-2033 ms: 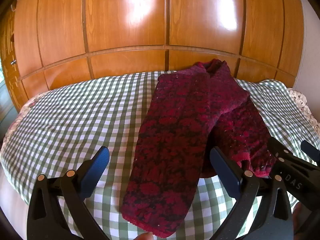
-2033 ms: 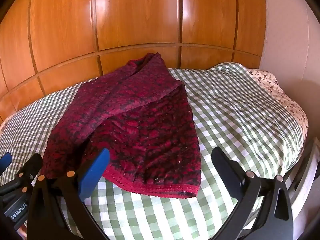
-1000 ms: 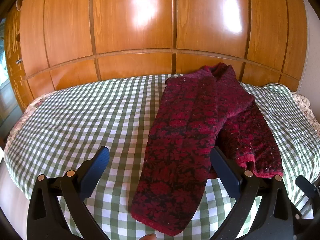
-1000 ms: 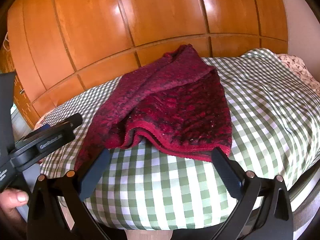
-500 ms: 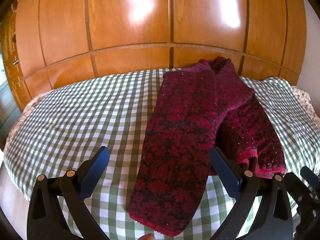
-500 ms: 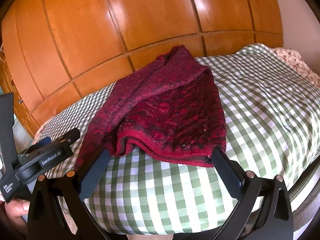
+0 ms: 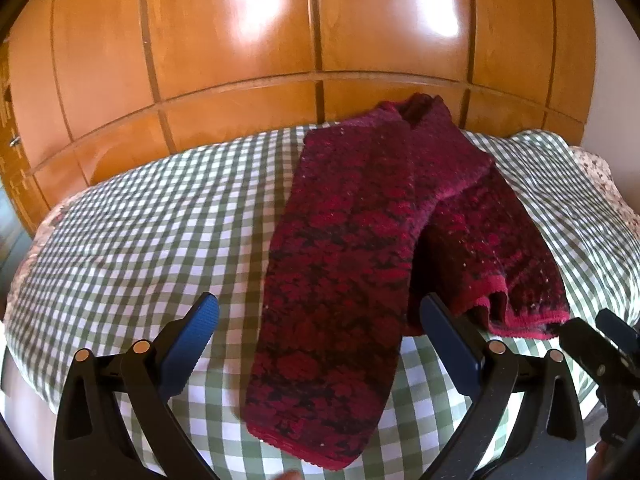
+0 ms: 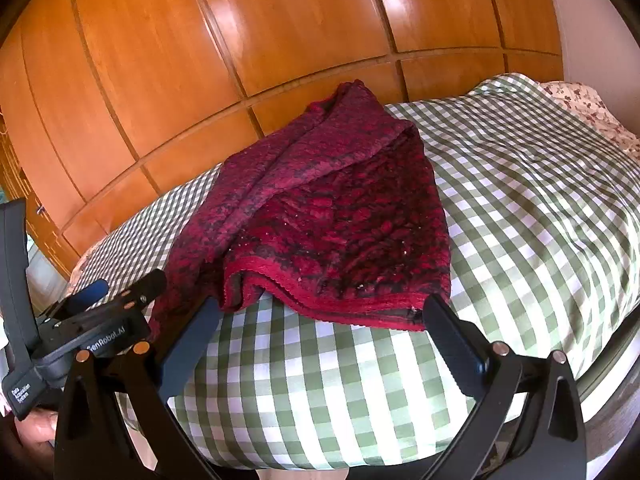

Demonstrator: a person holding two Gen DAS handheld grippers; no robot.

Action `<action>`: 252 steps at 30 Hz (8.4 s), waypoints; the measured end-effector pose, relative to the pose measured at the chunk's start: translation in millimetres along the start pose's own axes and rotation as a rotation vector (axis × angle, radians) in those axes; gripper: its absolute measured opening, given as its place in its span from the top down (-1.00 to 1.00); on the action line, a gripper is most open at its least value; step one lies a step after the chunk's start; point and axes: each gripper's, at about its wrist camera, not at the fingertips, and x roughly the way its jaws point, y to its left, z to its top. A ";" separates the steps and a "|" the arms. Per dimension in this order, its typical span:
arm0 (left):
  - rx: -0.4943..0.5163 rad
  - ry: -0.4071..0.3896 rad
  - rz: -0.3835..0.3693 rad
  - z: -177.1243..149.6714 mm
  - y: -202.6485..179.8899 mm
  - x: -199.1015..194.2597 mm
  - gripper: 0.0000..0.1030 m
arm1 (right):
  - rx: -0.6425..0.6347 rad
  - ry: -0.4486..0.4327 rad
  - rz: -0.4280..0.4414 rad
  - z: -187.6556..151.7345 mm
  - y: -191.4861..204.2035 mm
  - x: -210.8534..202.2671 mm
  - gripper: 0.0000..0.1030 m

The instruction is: Fold small clothes

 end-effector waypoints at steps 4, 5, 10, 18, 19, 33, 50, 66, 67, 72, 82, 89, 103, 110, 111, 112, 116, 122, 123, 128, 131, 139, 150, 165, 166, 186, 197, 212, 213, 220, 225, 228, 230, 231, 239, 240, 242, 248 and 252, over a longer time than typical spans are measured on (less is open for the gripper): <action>0.003 0.019 -0.020 -2.9 -1.1 3.4 -0.93 | 0.010 0.007 0.000 0.2 -3.2 1.9 -0.96; 0.009 0.029 -0.028 -4.0 -1.7 5.3 -0.93 | 0.013 0.008 0.001 0.5 -4.0 2.2 -0.96; 0.077 0.085 -0.038 -14.3 -4.8 17.1 -0.44 | 0.024 0.005 0.001 8.5 -9.7 3.9 -0.96; 0.143 0.137 -0.105 -37.0 -1.1 29.0 0.39 | 0.041 -0.023 0.012 36.9 -14.8 8.8 -0.96; 0.130 0.131 -0.125 -36.7 2.1 27.2 0.44 | 0.045 -0.030 0.024 43.3 -14.1 10.3 -0.96; -0.186 0.011 -0.439 10.0 89.8 -16.8 0.68 | 0.188 0.216 0.288 97.6 12.1 123.2 -0.24; -0.399 -0.018 -0.215 115.9 205.5 43.8 1.00 | 0.013 0.168 0.251 149.5 7.5 128.3 0.78; 0.028 0.191 -0.247 -3.2 61.1 46.0 -0.42 | 0.123 -0.094 -0.637 260.2 -255.2 118.8 0.72; 0.073 0.216 -0.220 -13.6 51.6 52.0 -0.22 | 0.176 -0.095 -0.632 264.2 -270.3 121.0 0.48; 0.045 0.223 -0.242 -12.6 54.3 51.3 0.87 | 0.280 -0.122 -0.574 256.7 -288.2 110.2 -0.52; -0.298 -0.013 -0.322 93.9 166.8 17.7 1.00 | 0.126 0.104 -0.181 156.1 -201.4 97.9 -0.77; -0.298 -0.089 0.028 203.2 231.7 62.0 1.00 | 0.057 0.218 -0.048 104.2 -141.2 105.7 -0.76; 0.050 -0.050 -0.197 99.9 96.5 44.9 -0.71 | 0.078 0.294 -0.028 65.3 -130.3 116.4 -0.84; 0.384 0.136 -0.062 -18.1 35.5 61.3 -0.48 | 0.040 0.291 -0.058 58.9 -118.9 119.9 -0.92; 0.392 0.152 -0.047 -29.6 40.1 58.6 -0.19 | 0.034 0.290 -0.060 58.2 -117.2 121.1 -0.92; 0.371 0.203 -0.051 -36.6 45.6 66.2 0.34 | 0.028 0.289 -0.066 57.3 -115.8 122.3 -0.92; 0.170 0.168 -0.125 -10.4 83.5 55.9 0.74 | 0.015 0.285 -0.078 54.9 -113.7 122.6 -0.93; -0.167 0.010 -0.190 103.4 184.2 55.2 0.75 | -0.003 0.288 -0.085 54.4 -111.6 126.4 -0.94; -0.217 -0.014 -0.169 124.9 200.7 61.4 0.75 | -0.006 0.286 -0.086 54.2 -111.4 126.9 -0.94; -0.368 0.001 0.127 208.3 277.1 133.0 0.75 | 0.004 0.273 -0.087 53.6 -111.0 127.5 -0.94; -0.492 0.112 0.243 218.6 305.6 174.2 0.43 | 0.011 0.273 -0.089 55.2 -110.2 129.2 -0.94; -0.430 -0.002 0.061 164.1 254.6 130.2 -0.55 | -0.026 0.272 -0.094 54.8 -106.1 134.1 -0.95; -0.417 0.293 -0.600 22.3 109.6 135.7 -0.10 | -0.048 0.304 -0.035 47.2 -97.3 123.4 -0.39; -0.321 0.175 -0.616 33.6 102.2 24.0 0.88 | -0.124 0.200 0.121 89.2 -104.1 17.4 0.68; -0.316 0.175 -0.620 35.8 98.0 16.3 0.88 | -0.139 0.211 0.106 83.7 -108.6 11.1 0.68; -0.312 0.378 -0.537 -56.0 80.2 35.6 0.83 | -0.273 0.196 -0.041 32.9 -65.6 25.9 -0.52; -0.369 0.296 -0.535 -53.9 121.6 13.5 0.11 | -0.392 0.313 0.113 -11.0 -2.4 92.3 -0.55; -0.775 0.080 -0.088 73.4 321.8 132.5 -0.32 | -0.394 0.299 0.110 -15.7 4.2 107.5 -0.97; -0.769 0.093 -0.072 82.7 328.7 143.5 -0.32 | -0.395 0.299 0.108 -14.3 4.8 109.6 -0.97; -0.866 0.137 0.023 122.0 380.2 219.2 -0.32 | -0.403 0.298 0.102 -10.4 8.2 119.5 -0.97; -0.972 0.168 0.026 125.1 398.2 256.4 -0.23 | -0.408 0.294 0.096 -9.6 10.3 123.9 -0.97; -0.979 0.179 0.046 128.9 401.3 271.7 0.03 | -0.413 0.293 0.095 -9.2 10.7 125.2 -0.97; -0.936 0.185 0.056 133.6 398.4 275.2 0.74 | -0.413 0.294 0.092 -8.8 10.9 126.4 -0.97; -0.926 0.174 0.070 134.2 396.5 271.2 0.81 | -0.413 0.295 0.091 -8.4 11.4 127.2 -0.97; -0.977 0.007 0.171 81.5 396.8 167.0 0.85 | -0.412 0.286 0.096 -7.2 9.6 128.5 -0.97; -0.994 0.017 0.194 66.7 399.0 158.5 0.85 | -0.412 0.284 0.098 -6.8 9.4 128.7 -0.97; -1.019 0.035 0.226 43.9 401.0 150.3 0.85 | -0.411 0.284 0.100 -6.3 9.6 128.6 -0.97; -0.951 0.100 0.294 30.1 378.7 145.1 0.56 | -0.408 0.276 0.095 -5.7 10.0 125.9 -0.97; -0.959 0.066 0.268 44.2 361.1 119.3 0.07 | -0.377 0.306 0.098 2.4 8.4 119.0 -0.96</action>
